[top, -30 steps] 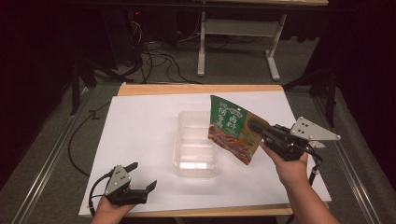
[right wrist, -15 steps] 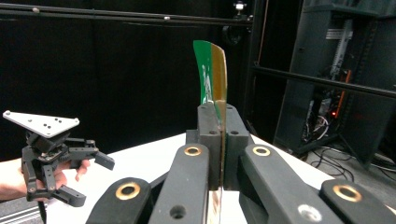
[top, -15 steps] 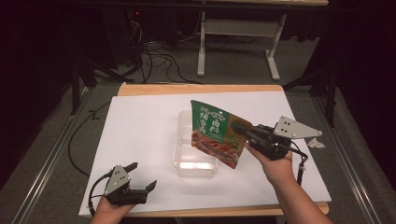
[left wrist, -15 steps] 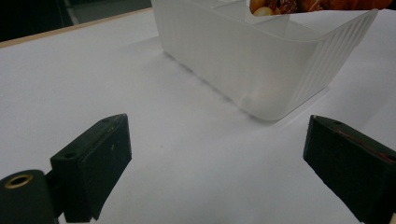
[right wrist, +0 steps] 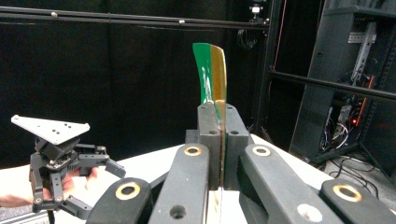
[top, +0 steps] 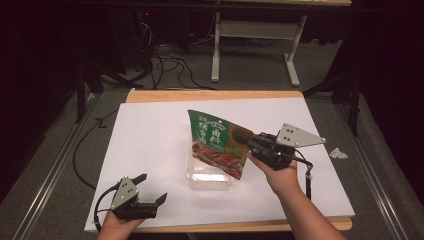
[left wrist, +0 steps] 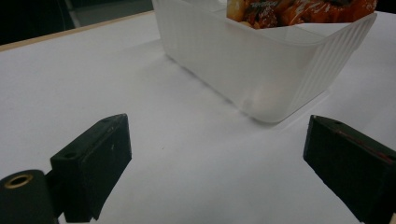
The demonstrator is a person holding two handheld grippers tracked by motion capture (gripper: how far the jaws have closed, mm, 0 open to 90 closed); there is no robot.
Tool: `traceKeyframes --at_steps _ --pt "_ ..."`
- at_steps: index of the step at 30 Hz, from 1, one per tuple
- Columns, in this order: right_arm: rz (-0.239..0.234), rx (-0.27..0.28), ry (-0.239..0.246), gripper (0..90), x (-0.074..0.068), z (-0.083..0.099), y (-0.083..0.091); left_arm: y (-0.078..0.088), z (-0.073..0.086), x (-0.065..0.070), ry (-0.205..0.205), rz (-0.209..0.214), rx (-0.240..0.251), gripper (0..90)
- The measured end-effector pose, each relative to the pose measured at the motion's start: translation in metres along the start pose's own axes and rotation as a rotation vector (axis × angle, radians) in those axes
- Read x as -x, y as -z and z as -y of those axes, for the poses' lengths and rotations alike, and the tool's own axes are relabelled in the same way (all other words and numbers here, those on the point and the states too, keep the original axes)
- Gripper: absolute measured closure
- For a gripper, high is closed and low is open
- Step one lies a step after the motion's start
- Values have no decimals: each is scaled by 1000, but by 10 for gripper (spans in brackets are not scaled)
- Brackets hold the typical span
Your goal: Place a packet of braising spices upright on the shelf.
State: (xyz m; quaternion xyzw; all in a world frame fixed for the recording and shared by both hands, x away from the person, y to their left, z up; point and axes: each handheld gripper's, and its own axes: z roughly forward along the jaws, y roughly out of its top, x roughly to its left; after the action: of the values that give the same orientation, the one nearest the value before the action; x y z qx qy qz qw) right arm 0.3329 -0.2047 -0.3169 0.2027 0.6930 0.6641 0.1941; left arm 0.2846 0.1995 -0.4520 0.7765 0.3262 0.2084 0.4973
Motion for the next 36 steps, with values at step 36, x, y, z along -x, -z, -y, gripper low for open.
traceKeyframes --at_steps 36 --pt "-4 -23 -34 900 -7 20 -18 -1 1 -1 -3 4 -2 84"
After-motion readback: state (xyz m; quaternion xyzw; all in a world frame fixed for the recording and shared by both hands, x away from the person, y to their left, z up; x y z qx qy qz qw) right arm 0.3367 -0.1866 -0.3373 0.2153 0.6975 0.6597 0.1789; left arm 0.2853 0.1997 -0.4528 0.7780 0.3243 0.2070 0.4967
